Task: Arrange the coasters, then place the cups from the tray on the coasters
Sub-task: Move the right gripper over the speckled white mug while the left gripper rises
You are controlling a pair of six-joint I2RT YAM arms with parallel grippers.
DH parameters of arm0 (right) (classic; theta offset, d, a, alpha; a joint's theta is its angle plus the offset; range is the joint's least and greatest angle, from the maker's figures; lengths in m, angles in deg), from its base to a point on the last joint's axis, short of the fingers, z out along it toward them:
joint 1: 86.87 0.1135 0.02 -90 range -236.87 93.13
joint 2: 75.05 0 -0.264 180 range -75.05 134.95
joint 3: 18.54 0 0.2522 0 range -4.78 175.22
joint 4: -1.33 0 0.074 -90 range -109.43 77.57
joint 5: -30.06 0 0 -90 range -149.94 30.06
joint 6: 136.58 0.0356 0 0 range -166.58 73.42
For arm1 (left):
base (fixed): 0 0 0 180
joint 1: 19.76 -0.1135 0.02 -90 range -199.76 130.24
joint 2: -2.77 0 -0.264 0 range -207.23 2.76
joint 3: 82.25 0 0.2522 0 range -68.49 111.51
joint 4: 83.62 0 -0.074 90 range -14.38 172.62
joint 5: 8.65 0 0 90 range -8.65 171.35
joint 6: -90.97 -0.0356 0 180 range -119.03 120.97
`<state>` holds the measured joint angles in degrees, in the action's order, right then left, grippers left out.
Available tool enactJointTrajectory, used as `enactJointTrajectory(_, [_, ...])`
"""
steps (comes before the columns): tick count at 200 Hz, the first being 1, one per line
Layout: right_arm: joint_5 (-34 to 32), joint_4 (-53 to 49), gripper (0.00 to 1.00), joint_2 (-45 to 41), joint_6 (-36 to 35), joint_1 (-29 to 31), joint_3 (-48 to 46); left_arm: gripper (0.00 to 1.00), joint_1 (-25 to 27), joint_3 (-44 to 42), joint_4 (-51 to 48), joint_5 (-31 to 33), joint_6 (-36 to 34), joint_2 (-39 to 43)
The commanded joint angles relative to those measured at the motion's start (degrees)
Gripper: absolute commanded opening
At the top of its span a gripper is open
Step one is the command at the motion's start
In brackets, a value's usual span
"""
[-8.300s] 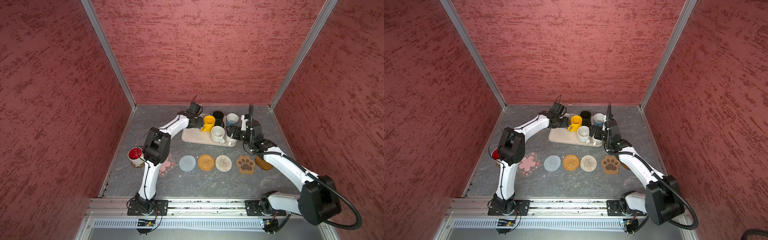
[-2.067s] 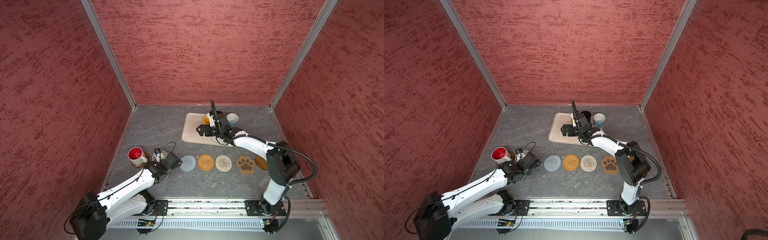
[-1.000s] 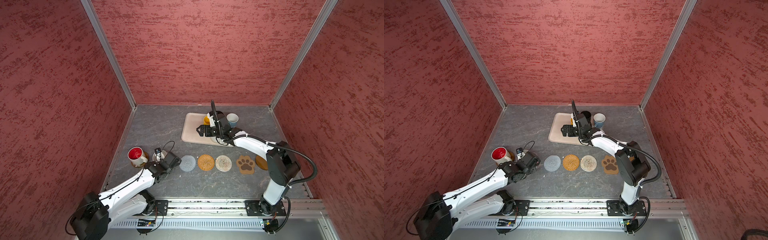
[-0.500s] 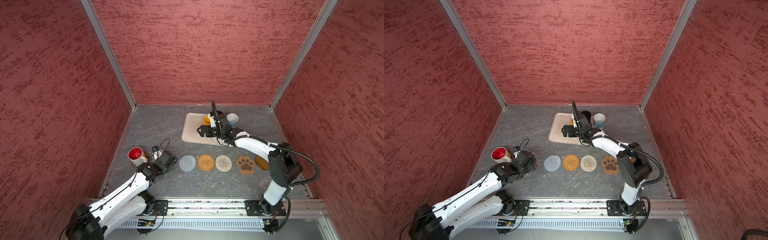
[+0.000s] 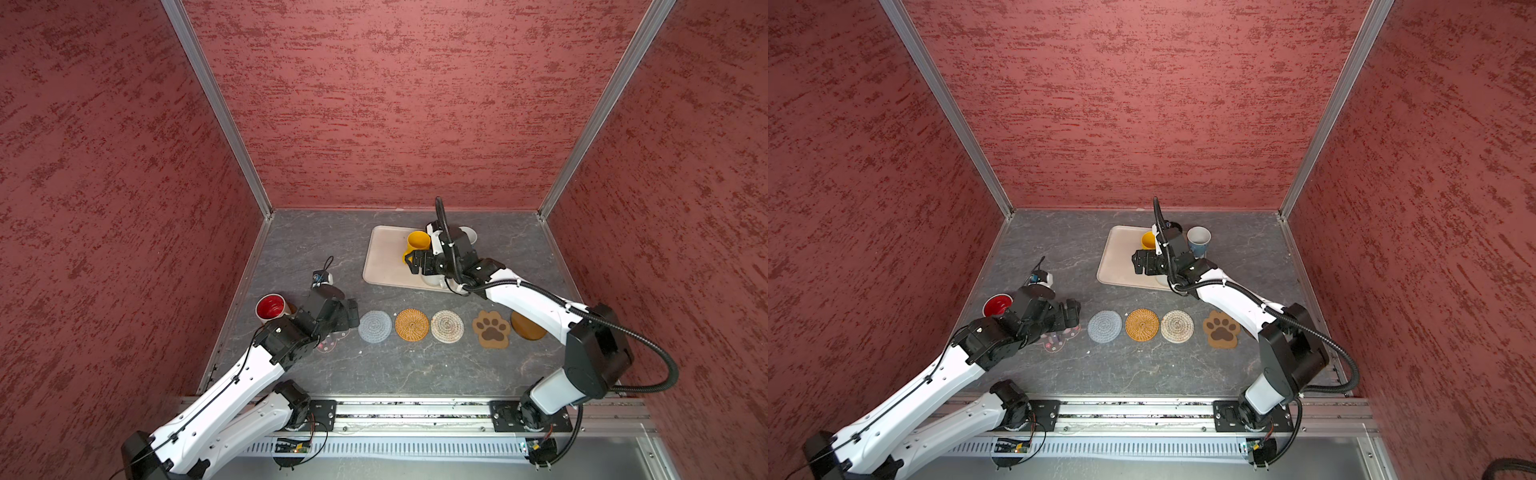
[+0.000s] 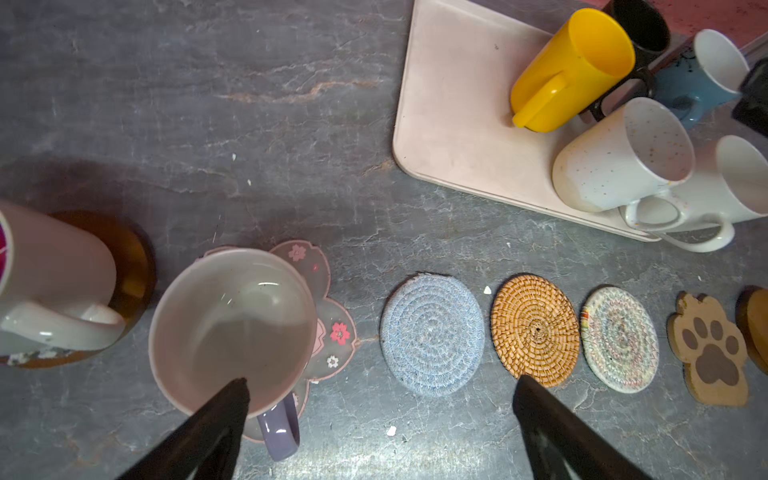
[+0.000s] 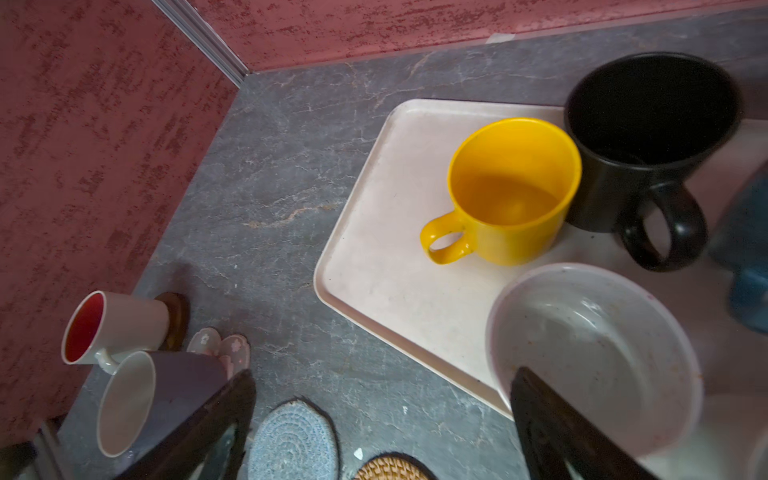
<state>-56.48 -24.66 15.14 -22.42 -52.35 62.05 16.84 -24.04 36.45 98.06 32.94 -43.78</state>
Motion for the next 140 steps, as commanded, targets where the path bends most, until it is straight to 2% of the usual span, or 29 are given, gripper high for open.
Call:
enactJointTrajectory(1, [-4.3,-3.4,0.95,-3.3,-2.2,0.3,-2.5,1.0,0.1,2.3,1.1,0.3,-5.2,-1.0])
enactJointTrajectory(49, [-5.5,-6.5,0.91,-6.6,-3.0,0.1,-5.7,1.0,0.0,7.3,3.4,1.1,-9.3,-6.0])
enactJointTrajectory(111, [-5.9,-9.3,0.9,-4.9,-4.7,-1.1,-5.9,1.0,-1.5,10.2,7.4,-1.0,-11.7,-10.7])
enactJointTrajectory(140, [-9.2,-11.8,0.91,-4.1,-4.9,-1.3,-5.0,1.0,-2.5,9.7,9.5,-1.8,-12.6,-11.8])
